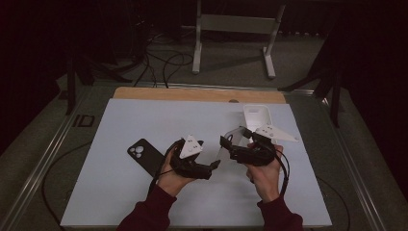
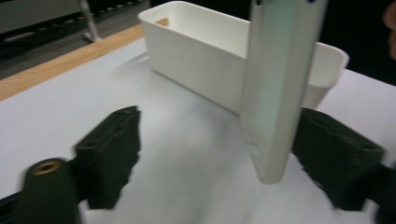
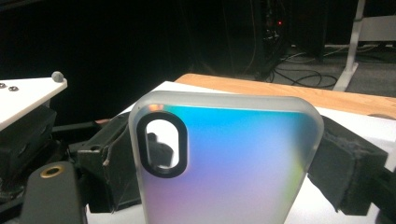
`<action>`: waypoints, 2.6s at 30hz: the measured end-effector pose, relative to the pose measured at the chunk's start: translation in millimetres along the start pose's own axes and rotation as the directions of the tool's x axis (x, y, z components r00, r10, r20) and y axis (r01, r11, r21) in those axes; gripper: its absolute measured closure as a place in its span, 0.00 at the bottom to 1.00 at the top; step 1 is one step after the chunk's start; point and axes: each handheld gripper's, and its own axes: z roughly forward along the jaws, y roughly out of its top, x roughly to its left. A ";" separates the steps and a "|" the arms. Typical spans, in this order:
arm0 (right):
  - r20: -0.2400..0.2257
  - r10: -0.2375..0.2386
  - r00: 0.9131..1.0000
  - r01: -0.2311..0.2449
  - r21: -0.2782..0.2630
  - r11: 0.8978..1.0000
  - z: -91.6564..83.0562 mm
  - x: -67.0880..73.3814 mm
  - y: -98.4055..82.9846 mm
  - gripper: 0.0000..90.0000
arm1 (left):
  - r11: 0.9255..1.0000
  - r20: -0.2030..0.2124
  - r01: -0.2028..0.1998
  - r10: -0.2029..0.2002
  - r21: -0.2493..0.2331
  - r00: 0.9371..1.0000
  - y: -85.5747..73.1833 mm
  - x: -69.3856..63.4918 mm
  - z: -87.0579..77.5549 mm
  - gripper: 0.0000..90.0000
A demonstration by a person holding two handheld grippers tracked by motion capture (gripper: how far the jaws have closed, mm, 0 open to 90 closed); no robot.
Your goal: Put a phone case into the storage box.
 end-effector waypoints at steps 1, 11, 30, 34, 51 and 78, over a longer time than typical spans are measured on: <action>0.001 0.000 1.000 0.000 -0.002 1.000 -0.1 0.0 0.1 0.19 | 1.000 -0.007 0.005 -0.005 0.000 1.000 0.0 0.7 -0.6 0.10; 0.012 -0.003 1.000 0.003 -0.011 1.000 -1.3 -1.5 0.4 0.19 | 1.000 -0.038 0.011 -0.012 -0.014 0.999 -4.1 9.0 -9.5 0.02; 0.034 -0.005 0.999 0.006 -0.022 1.000 -2.1 -6.2 4.2 0.19 | 0.999 -0.107 0.037 -0.040 -0.036 0.993 -19.1 33.3 -36.6 0.00; 0.034 -0.010 0.999 0.011 -0.023 1.000 -2.1 -7.1 5.3 0.19 | 0.999 -0.121 0.039 -0.043 -0.036 0.992 -20.9 37.0 -41.0 0.00; 0.057 -0.008 0.998 0.009 -0.030 1.000 -2.7 -12.5 10.3 0.19 | 0.998 -0.169 0.047 -0.053 -0.044 0.984 -32.9 56.7 -61.7 0.00; 0.091 0.003 0.996 0.001 -0.047 0.999 -2.6 -26.3 13.2 0.19 | 0.994 -0.241 0.069 -0.089 -0.089 0.966 -65.8 86.0 -102.2 0.00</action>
